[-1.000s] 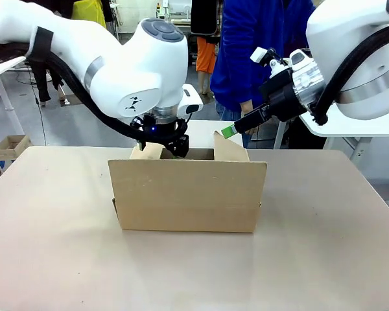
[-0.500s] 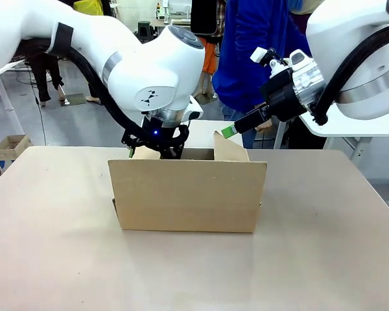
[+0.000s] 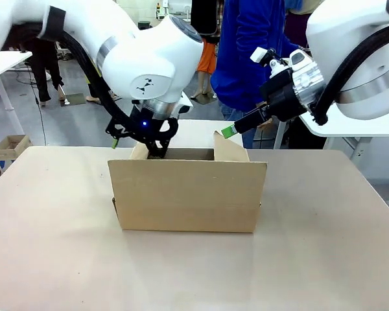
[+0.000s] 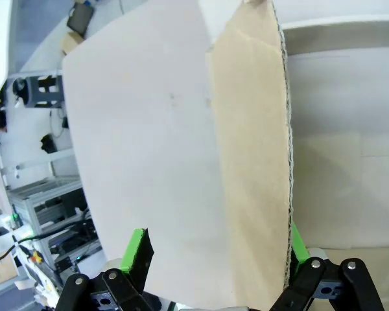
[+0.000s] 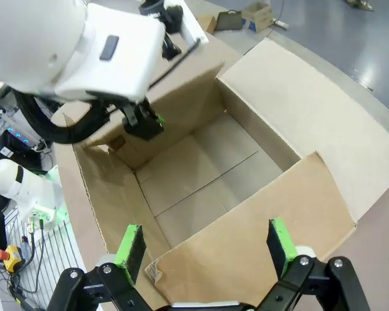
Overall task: Pack the gift set into the box.
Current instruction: Place both hands on the side flaps of the Package Box and spread them outward.
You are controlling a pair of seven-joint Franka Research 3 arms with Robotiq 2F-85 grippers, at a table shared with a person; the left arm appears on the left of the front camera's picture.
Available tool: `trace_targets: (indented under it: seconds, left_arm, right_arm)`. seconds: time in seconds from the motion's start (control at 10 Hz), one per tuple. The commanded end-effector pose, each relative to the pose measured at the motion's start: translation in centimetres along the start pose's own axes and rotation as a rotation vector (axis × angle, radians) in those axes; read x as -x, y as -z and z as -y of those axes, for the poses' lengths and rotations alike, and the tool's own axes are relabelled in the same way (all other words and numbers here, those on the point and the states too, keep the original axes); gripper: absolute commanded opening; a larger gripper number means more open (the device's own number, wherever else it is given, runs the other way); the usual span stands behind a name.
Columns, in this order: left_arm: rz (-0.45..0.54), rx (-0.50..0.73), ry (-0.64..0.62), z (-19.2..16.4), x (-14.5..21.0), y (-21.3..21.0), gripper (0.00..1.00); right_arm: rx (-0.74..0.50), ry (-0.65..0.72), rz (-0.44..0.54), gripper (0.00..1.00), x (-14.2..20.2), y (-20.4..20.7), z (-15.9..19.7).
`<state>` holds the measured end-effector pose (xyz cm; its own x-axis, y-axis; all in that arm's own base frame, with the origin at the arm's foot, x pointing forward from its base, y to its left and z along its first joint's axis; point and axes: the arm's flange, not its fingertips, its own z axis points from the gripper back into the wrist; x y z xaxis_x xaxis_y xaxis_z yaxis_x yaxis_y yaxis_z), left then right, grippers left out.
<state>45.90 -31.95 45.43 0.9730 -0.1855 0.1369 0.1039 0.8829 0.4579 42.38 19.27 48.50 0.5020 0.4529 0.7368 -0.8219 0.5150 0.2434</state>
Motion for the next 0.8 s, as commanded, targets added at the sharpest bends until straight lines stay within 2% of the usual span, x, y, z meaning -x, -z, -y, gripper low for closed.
trace_targets:
  seconds: [0.0,0.2,0.4,0.7]
  left_arm:
    - [0.032,-0.038,-0.052,-2.0,0.9,-0.2,1.0]
    - [0.058,-0.029,-0.081,-4.0,1.0,-0.6,1.0]
    - [0.03,-0.016,-0.102,-6.2,0.5,0.2,1.0]
    - [-0.029,0.131,-0.026,-8.9,-1.2,2.7,1.0]
  right_arm:
    - [-0.007,0.017,0.007,1.0,0.1,-0.1,-0.1]
    - [-0.007,0.017,0.007,1.0,0.1,-0.1,-0.1]
    - [-0.007,0.017,0.007,1.0,0.1,-0.1,-0.1]
    - [-0.007,0.017,0.007,1.0,0.1,-0.1,-0.1]
